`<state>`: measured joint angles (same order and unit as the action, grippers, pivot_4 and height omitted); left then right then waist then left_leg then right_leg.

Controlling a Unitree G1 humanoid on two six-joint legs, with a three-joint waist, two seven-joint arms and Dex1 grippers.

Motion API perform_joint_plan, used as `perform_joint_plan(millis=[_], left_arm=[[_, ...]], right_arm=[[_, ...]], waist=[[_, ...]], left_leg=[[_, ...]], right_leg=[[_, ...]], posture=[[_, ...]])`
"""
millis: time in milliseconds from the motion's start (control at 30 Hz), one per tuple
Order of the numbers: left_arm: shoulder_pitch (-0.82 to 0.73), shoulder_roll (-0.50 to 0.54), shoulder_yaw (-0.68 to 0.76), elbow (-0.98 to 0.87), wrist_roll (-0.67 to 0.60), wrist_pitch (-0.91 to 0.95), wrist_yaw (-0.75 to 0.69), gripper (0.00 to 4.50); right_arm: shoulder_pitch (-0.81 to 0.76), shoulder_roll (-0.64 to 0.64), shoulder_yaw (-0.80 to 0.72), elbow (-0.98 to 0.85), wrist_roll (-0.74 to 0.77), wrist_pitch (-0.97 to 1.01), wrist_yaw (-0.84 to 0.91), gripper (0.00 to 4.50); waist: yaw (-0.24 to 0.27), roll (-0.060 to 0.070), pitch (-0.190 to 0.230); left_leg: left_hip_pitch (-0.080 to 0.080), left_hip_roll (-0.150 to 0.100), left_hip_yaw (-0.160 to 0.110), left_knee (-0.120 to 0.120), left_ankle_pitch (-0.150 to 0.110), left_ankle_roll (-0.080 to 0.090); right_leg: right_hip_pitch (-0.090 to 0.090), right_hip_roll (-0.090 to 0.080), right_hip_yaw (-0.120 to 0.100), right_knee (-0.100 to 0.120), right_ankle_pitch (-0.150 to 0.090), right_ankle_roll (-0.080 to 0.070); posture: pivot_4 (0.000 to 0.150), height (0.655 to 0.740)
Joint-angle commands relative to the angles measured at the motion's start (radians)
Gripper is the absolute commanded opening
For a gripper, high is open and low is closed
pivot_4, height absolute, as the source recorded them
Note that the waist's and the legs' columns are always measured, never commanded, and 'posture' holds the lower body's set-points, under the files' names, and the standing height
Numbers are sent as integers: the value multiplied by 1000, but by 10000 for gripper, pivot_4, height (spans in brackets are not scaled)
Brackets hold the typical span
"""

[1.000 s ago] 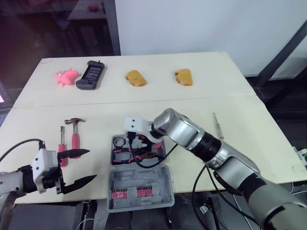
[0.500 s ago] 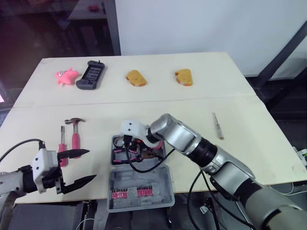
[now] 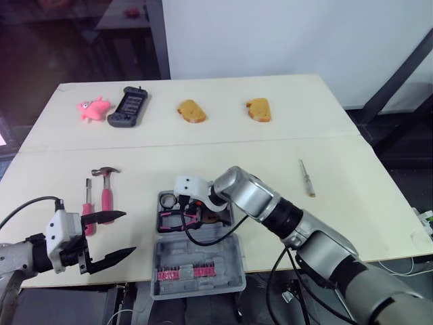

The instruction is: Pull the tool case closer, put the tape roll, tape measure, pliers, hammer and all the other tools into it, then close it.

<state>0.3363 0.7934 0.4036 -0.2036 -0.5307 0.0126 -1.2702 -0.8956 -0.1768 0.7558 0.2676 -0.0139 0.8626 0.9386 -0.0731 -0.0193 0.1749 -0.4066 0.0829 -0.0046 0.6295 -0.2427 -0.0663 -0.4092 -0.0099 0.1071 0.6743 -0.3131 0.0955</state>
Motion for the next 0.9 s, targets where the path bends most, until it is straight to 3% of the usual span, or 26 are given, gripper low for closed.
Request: perform_joint_plan(millis=[33,133,267,500,633,800,900], left_arm=[[-5,4,-3,-24,1,-5,4,45000],[-4,4,-5,-25,0,-5,7,45000],[-5,5,-6,-28,-1,-4,11,45000],[-7,7,-10,-26,1,-5,17,45000],[-10,7,-13,-18,10,-10,20,45000],[-8,4,-14,-6,29,-8,30,45000],[-2,1,-10,-1,33,-7,38,45000]], right_arm=[[63,-5,101,139,-64,21,4,515],[75,7,117,197,-90,8,3,515],[81,22,115,241,-115,-14,9,515],[76,53,13,162,-74,-49,6,515],[66,38,-110,-3,-28,-86,12,515],[98,-22,-347,-338,122,-56,23,515],[156,-97,-450,-535,233,-29,72,515]], waist=[[0,0,-6],[0,1,-14],[1,-1,-21],[0,-4,-25],[-1,-4,-24],[4,-3,-21],[6,-4,-21]], left_leg=[[0,0,0,0,0,0],[3,0,0,-1,0,0],[20,0,0,-7,0,0],[31,0,1,-14,0,0],[29,0,1,-16,0,0],[0,0,0,-12,1,-2],[-4,0,-1,-14,1,-2]], right_leg=[[0,0,0,0,0,0],[3,0,0,0,-2,-2],[14,0,0,-4,-7,-9],[21,-1,1,-6,-8,-11],[18,0,1,-6,-9,-12],[-3,0,0,-4,-5,-5],[-7,0,0,-5,-3,-2]], posture=[[1500,7400],[1500,7400],[1500,7400],[1500,7400],[1500,7400],[1500,7400],[1500,7400]])
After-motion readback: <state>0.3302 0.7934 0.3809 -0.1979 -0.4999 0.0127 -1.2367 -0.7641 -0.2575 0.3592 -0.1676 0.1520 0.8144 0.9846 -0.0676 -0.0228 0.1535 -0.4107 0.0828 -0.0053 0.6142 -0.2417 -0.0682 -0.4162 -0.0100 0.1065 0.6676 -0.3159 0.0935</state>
